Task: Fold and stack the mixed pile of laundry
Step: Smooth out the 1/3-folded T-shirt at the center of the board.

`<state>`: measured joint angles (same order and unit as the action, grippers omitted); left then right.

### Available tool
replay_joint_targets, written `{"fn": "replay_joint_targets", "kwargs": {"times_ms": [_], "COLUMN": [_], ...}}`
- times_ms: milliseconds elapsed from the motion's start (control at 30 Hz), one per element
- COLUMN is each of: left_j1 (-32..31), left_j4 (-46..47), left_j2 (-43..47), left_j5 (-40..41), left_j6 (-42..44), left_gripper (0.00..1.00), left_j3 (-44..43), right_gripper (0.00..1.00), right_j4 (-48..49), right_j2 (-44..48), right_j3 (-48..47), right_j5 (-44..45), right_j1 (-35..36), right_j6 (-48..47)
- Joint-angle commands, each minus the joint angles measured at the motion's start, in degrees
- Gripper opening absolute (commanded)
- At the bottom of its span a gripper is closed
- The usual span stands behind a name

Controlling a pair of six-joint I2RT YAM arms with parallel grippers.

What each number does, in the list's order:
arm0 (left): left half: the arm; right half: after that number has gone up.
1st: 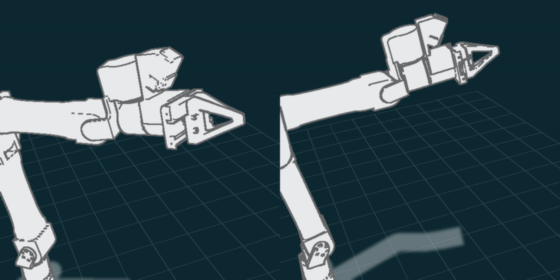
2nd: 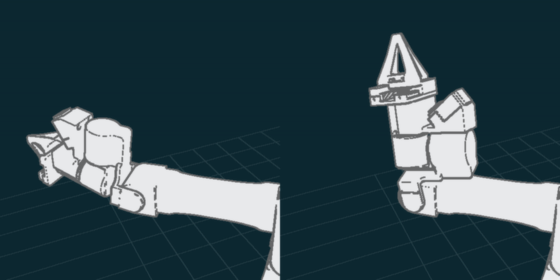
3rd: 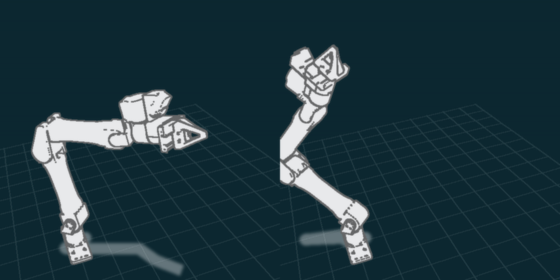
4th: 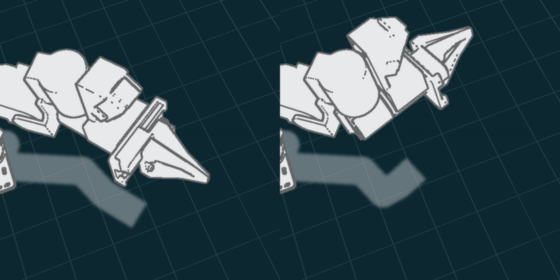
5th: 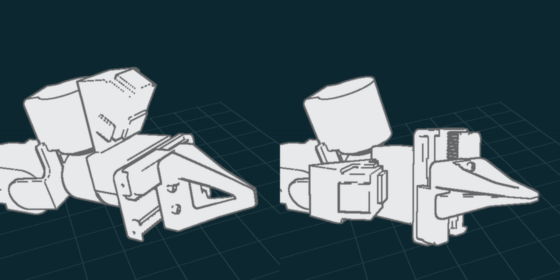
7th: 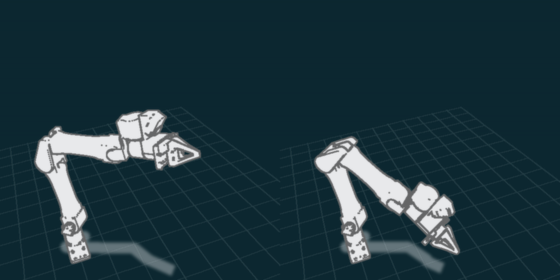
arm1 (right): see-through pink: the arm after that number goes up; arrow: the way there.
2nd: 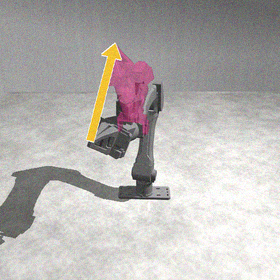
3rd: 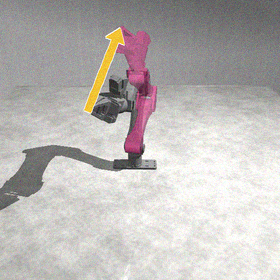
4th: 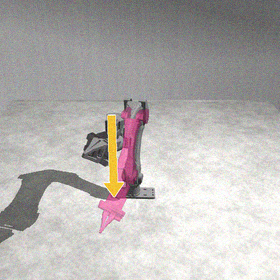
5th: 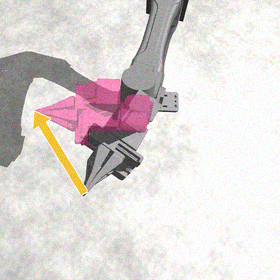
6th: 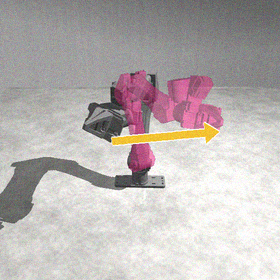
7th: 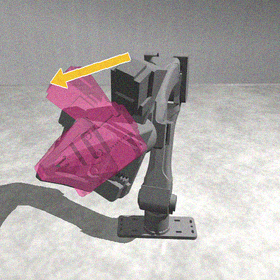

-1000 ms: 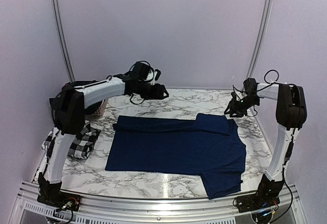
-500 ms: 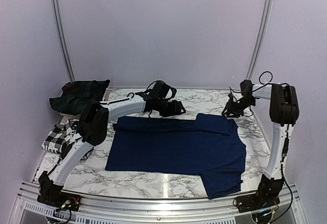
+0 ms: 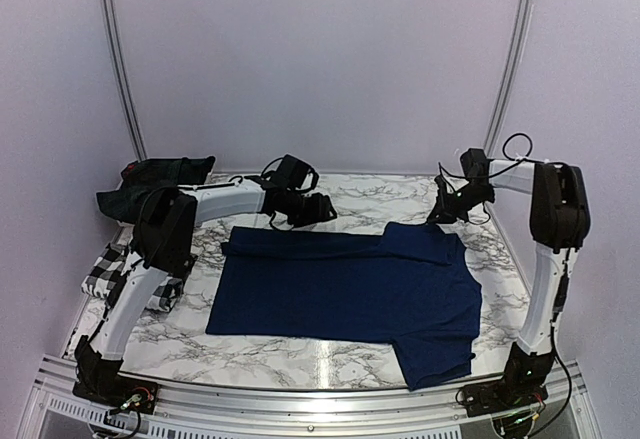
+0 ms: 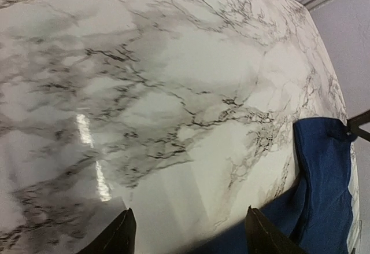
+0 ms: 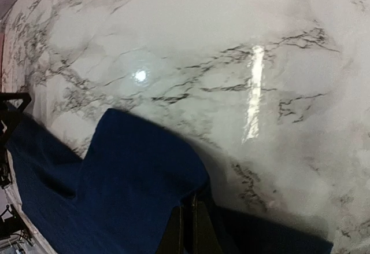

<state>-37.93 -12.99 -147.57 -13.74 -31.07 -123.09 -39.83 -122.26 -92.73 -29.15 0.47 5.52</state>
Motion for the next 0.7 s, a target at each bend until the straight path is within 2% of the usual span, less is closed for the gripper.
{"fn": "replay_joint_targets", "kwargs": {"times_ms": [0,200,300,433,667], "left_j1": [2.2,2.7,2.0,-2.3,-12.2], "left_j4": [0.7,0.7,1.1,1.3,5.3], "left_j2": [7.3,12.1,13.8,15.2,15.7], "left_j5": [1.8,2.4,-1.0,-3.4,-4.4], "left_j6": [2.0,4.1,5.8,12.4,16.9], "left_gripper": [0.67,0.67,0.68,0.68,0.67], "left_j3": [2.6,7.7,9.8,11.9,15.4], "right_gripper": [0.00,0.00,0.00,0.00,0.00], "right_j4": [0.2,0.1,0.3,0.7,2.1], "right_j2": [10.5,19.9,24.9,31.6,39.7], "right_j3": [3.8,15.5,22.8,32.4,45.4], "right_j5": [-2.0,-6.0,-7.7,-9.6,-11.6], "right_j1": [2.4,3.8,4.6,4.9,4.8], "right_j6": [-0.2,0.9,1.5,2.6,4.0]}}
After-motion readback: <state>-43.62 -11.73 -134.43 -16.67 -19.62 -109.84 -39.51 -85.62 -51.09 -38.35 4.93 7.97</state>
